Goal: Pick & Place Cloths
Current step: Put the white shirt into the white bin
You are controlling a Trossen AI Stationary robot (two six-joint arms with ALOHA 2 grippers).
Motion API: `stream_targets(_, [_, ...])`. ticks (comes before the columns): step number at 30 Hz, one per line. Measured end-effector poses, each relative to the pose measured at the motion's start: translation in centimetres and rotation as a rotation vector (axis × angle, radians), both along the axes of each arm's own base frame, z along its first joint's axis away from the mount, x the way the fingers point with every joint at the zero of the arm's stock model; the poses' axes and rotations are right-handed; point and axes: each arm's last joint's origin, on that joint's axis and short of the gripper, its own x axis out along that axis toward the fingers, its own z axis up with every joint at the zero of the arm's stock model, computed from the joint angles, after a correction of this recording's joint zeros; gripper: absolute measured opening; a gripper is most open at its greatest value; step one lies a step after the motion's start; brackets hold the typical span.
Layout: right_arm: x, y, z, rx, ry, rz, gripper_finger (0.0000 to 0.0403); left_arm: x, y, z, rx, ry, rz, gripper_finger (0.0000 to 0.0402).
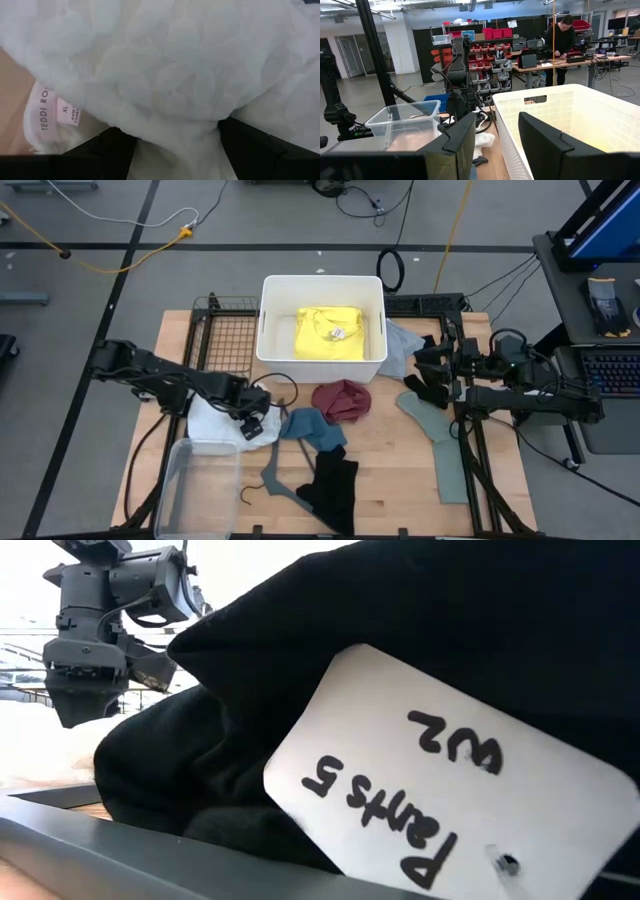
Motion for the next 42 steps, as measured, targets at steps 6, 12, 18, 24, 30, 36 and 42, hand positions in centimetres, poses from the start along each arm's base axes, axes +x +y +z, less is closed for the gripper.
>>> stream_targets(6, [0.0, 0.0, 0.0, 0.0, -0.001, -0.002, 0.0142, -0.5, 0.0, -0.8, 0.003, -0.001, -0.024, 0.0252])
stream_targets(12, [0.0, 0.0, 0.0, 0.0, -0.003, -0.002, 0.0142, -0.3, 0.0, -0.9, 0.002, -0.028, -0.073, 0.0146])
stream_targets(18, [0.0, 0.0, 0.0, 0.0, -0.003, -0.003, 0.0142, -0.2, 0.0, -0.9, 0.003, -0.037, -0.077, 0.0036])
stream_targets(24, [0.0, 0.0, 0.0, 0.0, -0.004, -0.003, 0.0142, -0.3, 0.0, -0.5, -0.023, -0.059, -0.078, 0.0035])
stream_targets(30, [0.0, 0.0, 0.0, 0.0, -0.004, -0.003, 0.0142, -0.2, -0.1, 2.3, -0.039, -0.139, -0.096, 0.0035])
stream_targets(36, [0.0, 0.0, 0.0, 0.0, -0.004, -0.003, 0.0142, -0.2, -0.2, 6.1, -0.056, -0.31, -0.099, 0.0035])
stream_targets(42, [0.0, 0.0, 0.0, 0.0, -0.004, -0.003, 0.0142, -0.8, 0.2, 10.5, 0.017, -0.466, -0.07, 0.0035])
